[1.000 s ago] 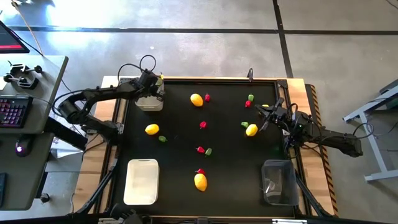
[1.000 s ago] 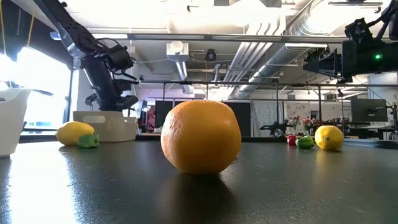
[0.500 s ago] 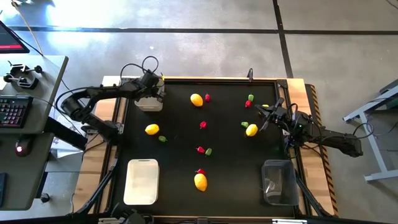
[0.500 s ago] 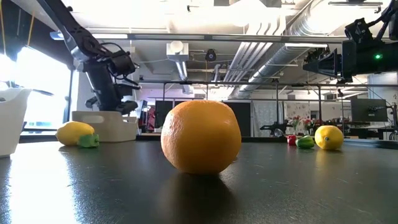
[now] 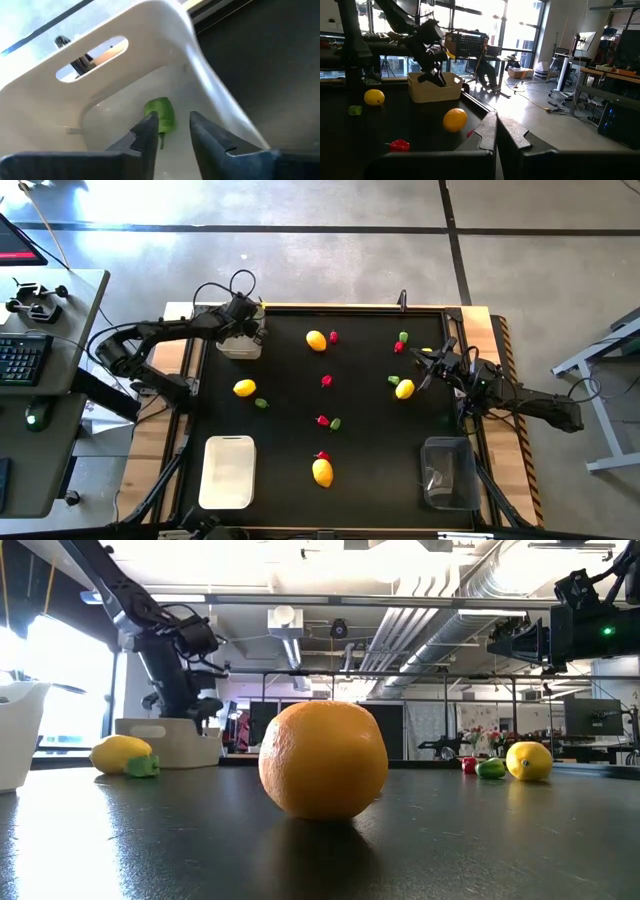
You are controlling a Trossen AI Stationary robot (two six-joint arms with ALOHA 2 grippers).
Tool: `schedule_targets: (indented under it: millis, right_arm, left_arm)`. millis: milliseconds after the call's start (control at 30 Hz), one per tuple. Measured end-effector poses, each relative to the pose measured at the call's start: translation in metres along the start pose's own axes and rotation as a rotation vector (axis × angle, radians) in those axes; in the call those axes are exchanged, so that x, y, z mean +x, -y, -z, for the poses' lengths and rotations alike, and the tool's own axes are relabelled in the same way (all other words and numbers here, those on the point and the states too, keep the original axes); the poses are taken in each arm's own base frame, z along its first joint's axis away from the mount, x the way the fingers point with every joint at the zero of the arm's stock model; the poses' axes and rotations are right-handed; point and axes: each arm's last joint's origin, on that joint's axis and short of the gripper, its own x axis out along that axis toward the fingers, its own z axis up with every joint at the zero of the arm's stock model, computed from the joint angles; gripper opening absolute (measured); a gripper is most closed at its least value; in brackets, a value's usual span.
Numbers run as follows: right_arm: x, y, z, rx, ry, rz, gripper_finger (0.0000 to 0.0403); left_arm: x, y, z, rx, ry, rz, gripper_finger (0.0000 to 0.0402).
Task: Sort produce into baskets
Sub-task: Put the yellow lemon into the white bin
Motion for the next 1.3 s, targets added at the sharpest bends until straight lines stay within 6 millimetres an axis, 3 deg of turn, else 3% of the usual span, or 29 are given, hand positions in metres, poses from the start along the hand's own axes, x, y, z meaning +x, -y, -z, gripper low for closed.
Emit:
schedule_targets:
  millis: [200,467,867,1300]
  right_arm:
    - [0.0,0.0,0.0,0.0,0.001,0.0,0.0]
    - [0.0,0.0,0.0,0.0,0.0,0.0,0.0]
    - [0.0,0.0,0.0,0.0,0.0,0.0,0.0]
    - [0.0,0.0,0.0,0.0,0.0,0.0,0.0]
  left_arm:
    - [-0.026,0.009,-0.008,0.01,0.101,0.037,0.0131]
    - [-0.049,0.041,-0.01,0.076,0.261,0.106,0.0094]
    - [-0.055,0.085,0.043,0.167,0.549,0.363,0.0047]
    - [-0.072,0.104,0.086,0.242,0.699,0.618,0.0046]
